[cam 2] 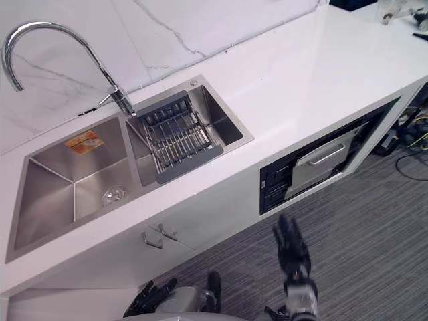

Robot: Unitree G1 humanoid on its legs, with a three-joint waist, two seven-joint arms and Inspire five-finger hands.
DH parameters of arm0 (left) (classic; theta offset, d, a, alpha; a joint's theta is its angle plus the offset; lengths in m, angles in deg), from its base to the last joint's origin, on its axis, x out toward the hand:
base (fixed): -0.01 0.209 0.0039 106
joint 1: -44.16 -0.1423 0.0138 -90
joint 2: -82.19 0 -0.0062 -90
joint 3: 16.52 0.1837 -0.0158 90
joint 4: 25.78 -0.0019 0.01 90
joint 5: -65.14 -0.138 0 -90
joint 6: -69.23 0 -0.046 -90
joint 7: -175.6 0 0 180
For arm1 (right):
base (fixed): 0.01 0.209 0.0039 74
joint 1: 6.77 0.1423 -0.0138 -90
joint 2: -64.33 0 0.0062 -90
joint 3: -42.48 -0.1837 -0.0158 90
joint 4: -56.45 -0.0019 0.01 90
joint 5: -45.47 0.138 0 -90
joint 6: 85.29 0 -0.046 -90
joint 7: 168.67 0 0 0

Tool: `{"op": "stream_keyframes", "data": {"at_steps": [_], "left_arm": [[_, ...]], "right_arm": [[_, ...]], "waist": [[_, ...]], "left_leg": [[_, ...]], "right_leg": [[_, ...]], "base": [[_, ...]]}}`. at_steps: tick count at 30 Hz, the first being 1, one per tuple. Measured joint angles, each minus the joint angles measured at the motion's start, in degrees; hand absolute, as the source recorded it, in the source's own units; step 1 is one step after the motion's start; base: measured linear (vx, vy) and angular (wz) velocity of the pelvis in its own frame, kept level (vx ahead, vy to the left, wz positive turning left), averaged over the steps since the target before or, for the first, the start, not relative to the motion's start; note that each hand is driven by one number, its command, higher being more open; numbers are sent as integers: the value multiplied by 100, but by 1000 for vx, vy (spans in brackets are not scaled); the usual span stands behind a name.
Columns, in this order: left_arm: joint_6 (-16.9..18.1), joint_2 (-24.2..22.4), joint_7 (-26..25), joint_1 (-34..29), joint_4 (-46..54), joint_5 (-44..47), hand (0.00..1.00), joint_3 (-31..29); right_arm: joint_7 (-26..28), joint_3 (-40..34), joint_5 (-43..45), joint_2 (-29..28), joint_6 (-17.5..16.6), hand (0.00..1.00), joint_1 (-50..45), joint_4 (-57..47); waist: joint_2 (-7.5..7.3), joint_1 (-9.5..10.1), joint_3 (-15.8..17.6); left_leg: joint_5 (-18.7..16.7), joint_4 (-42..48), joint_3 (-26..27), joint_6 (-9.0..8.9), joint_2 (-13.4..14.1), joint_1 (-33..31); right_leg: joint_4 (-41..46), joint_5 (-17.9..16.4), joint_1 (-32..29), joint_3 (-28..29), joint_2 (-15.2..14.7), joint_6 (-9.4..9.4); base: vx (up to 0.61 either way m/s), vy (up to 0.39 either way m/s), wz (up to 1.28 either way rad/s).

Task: Walk over to the sink, pick up the cup, carry it to the dishwasher, place the cup inside the dishwasher, then close the dishwasher door

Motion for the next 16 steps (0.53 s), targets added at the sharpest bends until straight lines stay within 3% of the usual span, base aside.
{"op": "stream_keyframes", "data": {"at_steps": [1,2,3,4,6,7,8,9,10,11,13,16], "left_arm": [[-46,51,79,4,1,22,100,-4],[-147,186,154,42,6,10,100,-8],[-186,229,148,87,5,7,100,-25],[-244,305,204,106,10,-14,100,-119],[-334,347,170,95,53,13,100,-212],[-369,350,103,112,50,31,100,-233],[-420,353,69,61,51,45,100,-221],[-452,365,64,58,52,76,100,-221],[-505,422,30,90,54,127,100,-219],[-567,462,-76,145,67,122,100,-224],[-660,478,-216,204,49,112,100,-245],[-830,366,-568,248,15,-60,100,-499]], "right_arm": [[-168,-38,-211,-66,-7,100,-141,23],[-499,-160,-545,-170,-37,100,-282,18],[-703,-219,-698,-213,-57,100,-316,9],[-1054,-318,-826,-288,-73,100,-377,-16],[-1436,-467,-802,-318,-11,100,-424,-83],[-1655,-535,-724,-308,98,100,-407,-197],[-1768,-534,-650,-353,128,100,-391,-322],[-1820,-536,-690,-405,138,100,-389,-385],[-1858,-538,-730,-535,150,100,-389,-430],[-1874,-536,-701,-676,158,100,-399,-479],[-1902,-535,-669,-779,142,100,-398,-519],[-1792,-403,-704,-805,63,100,-383,-585]], "waist": [[-114,1,-55],[-323,-3,-174],[-415,-8,-222],[-614,1,-302],[-771,4,-340],[-760,13,-357],[-773,-6,-356],[-783,-10,-350],[-746,-95,-387],[-826,-164,-438],[-869,-158,-466],[-798,-175,-504]], "left_leg": [[-6,-1,14,11,-17,-30],[-49,-35,104,90,-59,-98],[-75,-43,147,129,-95,-115],[-164,41,233,196,-199,-114],[-317,359,299,300,-246,-171],[-473,441,238,384,-291,-102],[-520,422,173,463,-313,52],[-527,404,96,487,-332,135],[-571,404,-187,553,-295,215],[-590,371,-472,583,-273,214],[-621,280,-631,629,-329,357],[-776,229,-828,659,-385,599]], "right_leg": [[31,-33,-19,-40,-34,3],[207,-142,-112,-136,-165,19],[336,-208,-151,-196,-257,49],[651,-360,-206,-284,-499,122],[1101,-529,-142,-359,-785,98],[1777,-521,-224,-64,-973,-376],[2566,-216,-539,754,-1086,-917],[2982,-7,-764,1303,-1078,-1201],[3488,-277,-1137,2272,-737,-770],[3489,-707,-1292,2771,-271,-595],[3050,-959,-1383,2814,63,-596],[2316,-949,-1621,3067,298,-581]], "base": [[25,66,29],[41,77,36],[78,120,50],[83,118,52],[114,142,44],[132,167,34],[134,198,34],[144,225,60],[180,177,97],[180,122,107],[168,33,72],[169,28,28]]}}
